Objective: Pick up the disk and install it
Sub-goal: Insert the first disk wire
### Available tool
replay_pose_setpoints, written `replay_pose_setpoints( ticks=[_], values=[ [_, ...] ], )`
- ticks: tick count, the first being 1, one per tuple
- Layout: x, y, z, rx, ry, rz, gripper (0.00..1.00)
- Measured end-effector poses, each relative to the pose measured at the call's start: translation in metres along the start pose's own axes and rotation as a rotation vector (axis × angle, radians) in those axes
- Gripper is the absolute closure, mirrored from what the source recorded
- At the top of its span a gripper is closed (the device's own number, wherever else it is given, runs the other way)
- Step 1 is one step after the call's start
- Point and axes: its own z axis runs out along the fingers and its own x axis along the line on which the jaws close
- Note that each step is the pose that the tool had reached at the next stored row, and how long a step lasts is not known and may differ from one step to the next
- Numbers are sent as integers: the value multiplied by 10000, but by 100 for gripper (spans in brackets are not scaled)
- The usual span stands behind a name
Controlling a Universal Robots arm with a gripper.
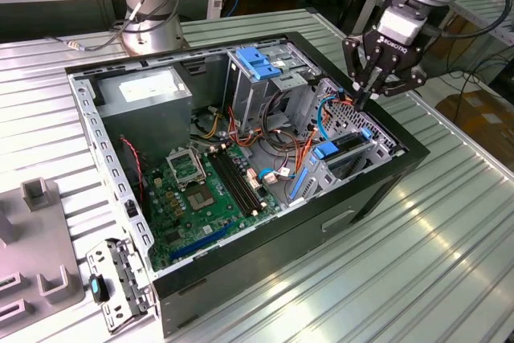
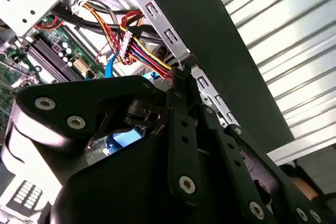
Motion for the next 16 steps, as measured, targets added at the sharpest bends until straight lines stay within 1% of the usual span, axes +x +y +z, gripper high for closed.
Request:
replay_pose_setpoints(
  ticks=[1, 2, 3, 4, 6, 7, 9, 11, 12, 14, 16],
  values=[
    [0, 0, 11, -6, 4, 553, 83],
    [-2, 5, 19, -8, 2, 861, 83],
    [-12, 27, 19, -9, 4, 862, 83],
    [-17, 37, 20, -9, 4, 862, 83],
    [-21, 48, 22, -8, 4, 896, 83],
    [-21, 48, 22, -9, 6, 989, 83],
    [-22, 48, 24, -12, 5, 1277, 83],
    [-22, 49, 30, -15, 2, 1814, 83],
    [-22, 49, 31, -16, 2, 1957, 83],
    [-22, 49, 32, -17, 3, 2122, 83],
    [-24, 54, 34, -17, -2, 2180, 83]
  ],
)
